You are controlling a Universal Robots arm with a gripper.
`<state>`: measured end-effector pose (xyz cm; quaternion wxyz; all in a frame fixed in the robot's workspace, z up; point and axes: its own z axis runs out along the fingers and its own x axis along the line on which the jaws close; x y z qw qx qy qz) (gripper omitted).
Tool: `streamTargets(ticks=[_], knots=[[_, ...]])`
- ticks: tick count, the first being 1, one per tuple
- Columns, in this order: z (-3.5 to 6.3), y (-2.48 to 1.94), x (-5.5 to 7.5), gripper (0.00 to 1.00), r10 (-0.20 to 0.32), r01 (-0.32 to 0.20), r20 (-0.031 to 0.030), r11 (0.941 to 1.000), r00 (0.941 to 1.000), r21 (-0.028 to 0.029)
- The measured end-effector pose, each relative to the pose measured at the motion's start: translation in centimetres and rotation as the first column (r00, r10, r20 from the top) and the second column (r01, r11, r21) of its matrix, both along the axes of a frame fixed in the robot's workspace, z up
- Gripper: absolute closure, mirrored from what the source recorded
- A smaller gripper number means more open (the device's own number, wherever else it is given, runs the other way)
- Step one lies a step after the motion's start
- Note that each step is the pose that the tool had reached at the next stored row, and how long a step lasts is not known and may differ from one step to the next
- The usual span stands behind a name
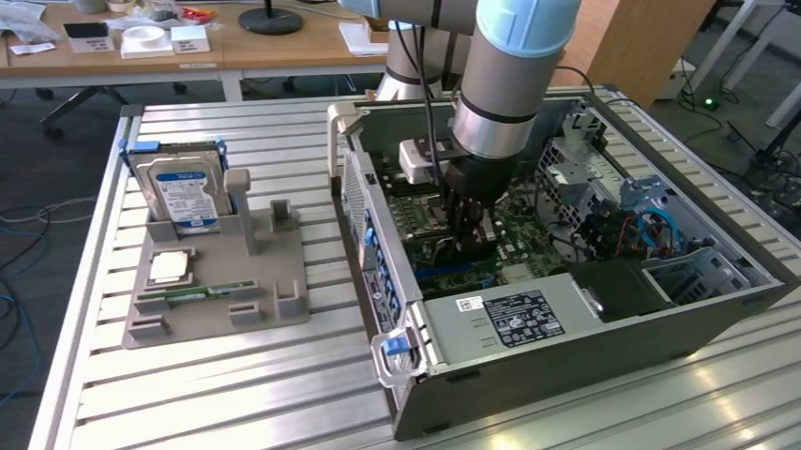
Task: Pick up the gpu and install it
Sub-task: 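Insert the gpu into the slot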
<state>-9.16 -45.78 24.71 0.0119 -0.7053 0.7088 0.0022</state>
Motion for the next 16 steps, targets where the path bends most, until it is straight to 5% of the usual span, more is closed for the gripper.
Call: streamTargets(ticks=[16], knots=[[0.0, 0.0, 0.0, 0.74, 0.0, 0.0, 0.0, 1.0, 1.0, 0.0]])
